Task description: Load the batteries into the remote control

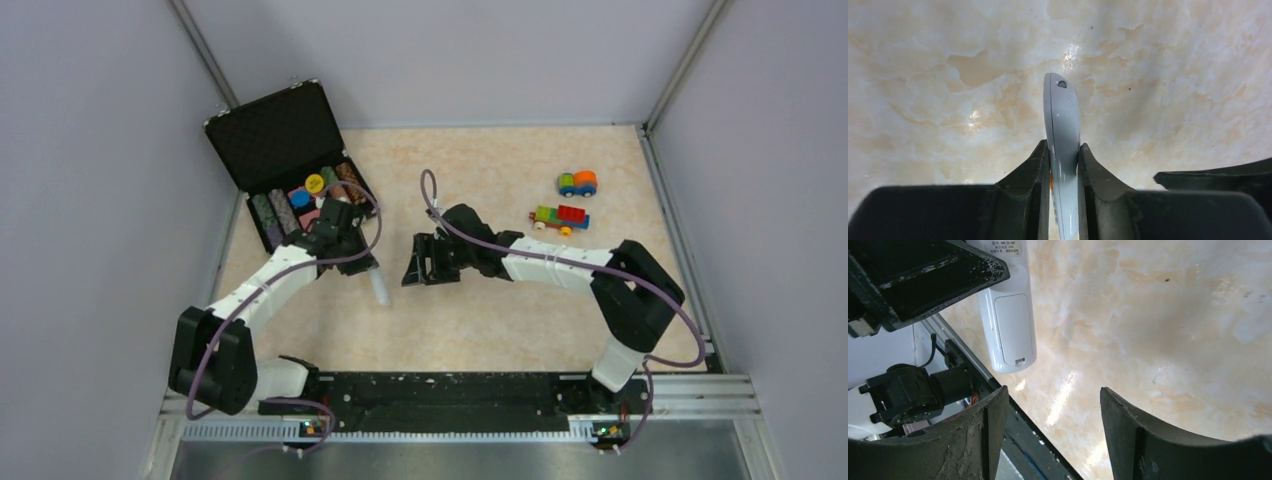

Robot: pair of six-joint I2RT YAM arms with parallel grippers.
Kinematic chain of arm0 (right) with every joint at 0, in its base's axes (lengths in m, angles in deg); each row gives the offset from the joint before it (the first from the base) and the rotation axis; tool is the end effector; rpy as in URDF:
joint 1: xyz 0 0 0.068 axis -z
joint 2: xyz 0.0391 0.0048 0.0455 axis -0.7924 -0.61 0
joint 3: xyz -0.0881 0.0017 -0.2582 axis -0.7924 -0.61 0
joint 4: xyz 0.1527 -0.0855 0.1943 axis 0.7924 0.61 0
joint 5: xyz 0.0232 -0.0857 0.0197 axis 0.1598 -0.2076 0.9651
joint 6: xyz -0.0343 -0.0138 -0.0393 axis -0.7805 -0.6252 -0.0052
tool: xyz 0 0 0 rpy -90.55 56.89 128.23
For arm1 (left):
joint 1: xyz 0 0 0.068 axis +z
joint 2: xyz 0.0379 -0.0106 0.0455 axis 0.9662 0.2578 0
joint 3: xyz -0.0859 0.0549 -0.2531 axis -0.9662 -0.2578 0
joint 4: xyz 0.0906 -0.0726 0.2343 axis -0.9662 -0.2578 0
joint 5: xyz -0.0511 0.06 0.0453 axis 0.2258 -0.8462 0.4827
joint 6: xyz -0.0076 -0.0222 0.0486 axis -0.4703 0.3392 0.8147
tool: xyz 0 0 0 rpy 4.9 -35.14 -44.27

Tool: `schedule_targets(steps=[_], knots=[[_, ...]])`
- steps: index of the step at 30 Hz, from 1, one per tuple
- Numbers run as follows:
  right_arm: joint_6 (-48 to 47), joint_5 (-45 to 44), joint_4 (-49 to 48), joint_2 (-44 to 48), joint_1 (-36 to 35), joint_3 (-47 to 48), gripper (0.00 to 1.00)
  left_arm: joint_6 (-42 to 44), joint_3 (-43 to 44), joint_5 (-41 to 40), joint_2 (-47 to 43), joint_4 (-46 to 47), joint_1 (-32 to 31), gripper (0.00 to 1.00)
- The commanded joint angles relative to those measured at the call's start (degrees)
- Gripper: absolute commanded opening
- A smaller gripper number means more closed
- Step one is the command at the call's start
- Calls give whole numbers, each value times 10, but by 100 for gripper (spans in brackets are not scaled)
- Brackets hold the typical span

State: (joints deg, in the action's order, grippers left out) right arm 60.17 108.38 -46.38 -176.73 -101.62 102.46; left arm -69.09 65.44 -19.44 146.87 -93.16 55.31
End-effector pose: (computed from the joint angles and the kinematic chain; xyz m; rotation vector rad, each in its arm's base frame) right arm 0.2324 0.2876 0.1987 -0.3489 2.5629 1.1113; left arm 0.2367 -0.0864 0.2184 -0.4971 2.5627 -0.4559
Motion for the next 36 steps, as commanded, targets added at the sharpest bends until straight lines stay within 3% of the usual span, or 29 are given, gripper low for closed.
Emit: schedule_targets(steps=[1, 6, 12, 30, 34, 36], knots=[[-6, -23, 20, 45, 10, -16, 66, 110, 63, -4, 54, -99, 2, 0], [0, -40, 37, 60, 10, -37, 66, 149, 114, 6, 131, -142, 2, 0], [9, -77, 49, 80, 10, -59, 67, 153, 148, -15, 161, -157, -2, 0], [21, -102, 62, 121, 29, -85, 66, 102, 270, -239, 289, -267, -108, 0], [26, -102, 64, 130, 31, -90, 66, 85, 291, -246, 317, -277, -128, 0], [29, -103, 73, 128, 36, -89, 65, 69, 294, -246, 328, -275, -138, 7]])
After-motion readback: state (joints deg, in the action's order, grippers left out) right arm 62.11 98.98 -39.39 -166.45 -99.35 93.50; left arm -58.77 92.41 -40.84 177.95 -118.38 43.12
